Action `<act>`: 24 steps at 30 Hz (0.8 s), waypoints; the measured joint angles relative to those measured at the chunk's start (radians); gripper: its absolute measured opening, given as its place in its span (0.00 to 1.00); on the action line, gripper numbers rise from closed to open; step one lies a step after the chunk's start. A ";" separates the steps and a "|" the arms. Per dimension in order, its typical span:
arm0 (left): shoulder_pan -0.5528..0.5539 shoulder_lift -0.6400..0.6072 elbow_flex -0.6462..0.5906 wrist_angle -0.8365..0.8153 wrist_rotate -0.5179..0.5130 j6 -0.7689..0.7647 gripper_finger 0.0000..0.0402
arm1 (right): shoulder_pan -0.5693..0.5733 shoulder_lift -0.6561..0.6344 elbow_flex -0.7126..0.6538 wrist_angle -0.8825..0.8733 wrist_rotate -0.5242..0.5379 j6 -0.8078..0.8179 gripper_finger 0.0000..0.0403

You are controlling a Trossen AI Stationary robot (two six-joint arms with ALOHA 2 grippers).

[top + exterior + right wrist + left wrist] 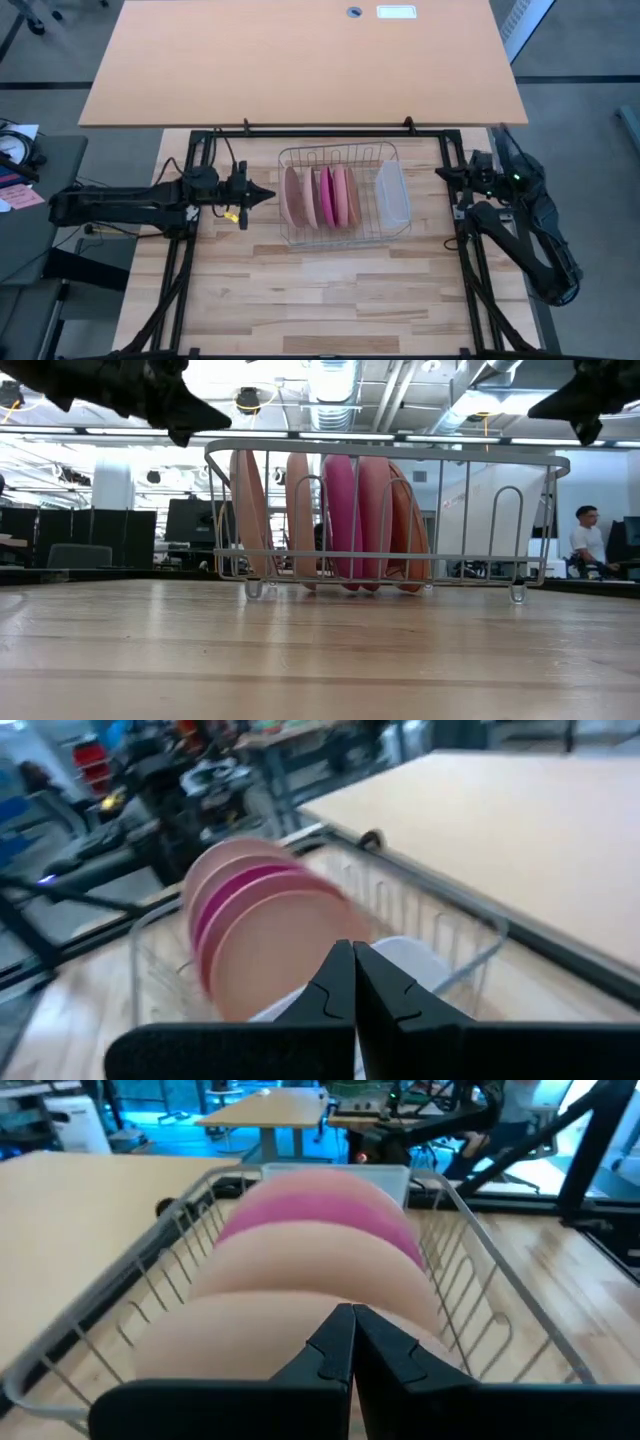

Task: Sort dishes
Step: Return to Home Position

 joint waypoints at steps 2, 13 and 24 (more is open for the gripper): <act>-0.021 0.000 -0.021 0.032 -0.002 -0.014 0.00 | 0.000 -0.046 -0.002 0.007 0.008 0.010 0.00; -0.270 0.016 -0.079 0.162 -0.128 0.048 0.00 | -0.009 -0.126 -0.087 0.315 0.027 0.178 0.00; -0.352 0.015 -0.079 0.202 -0.188 0.047 0.00 | 0.028 -0.123 -0.290 0.670 0.048 0.173 0.00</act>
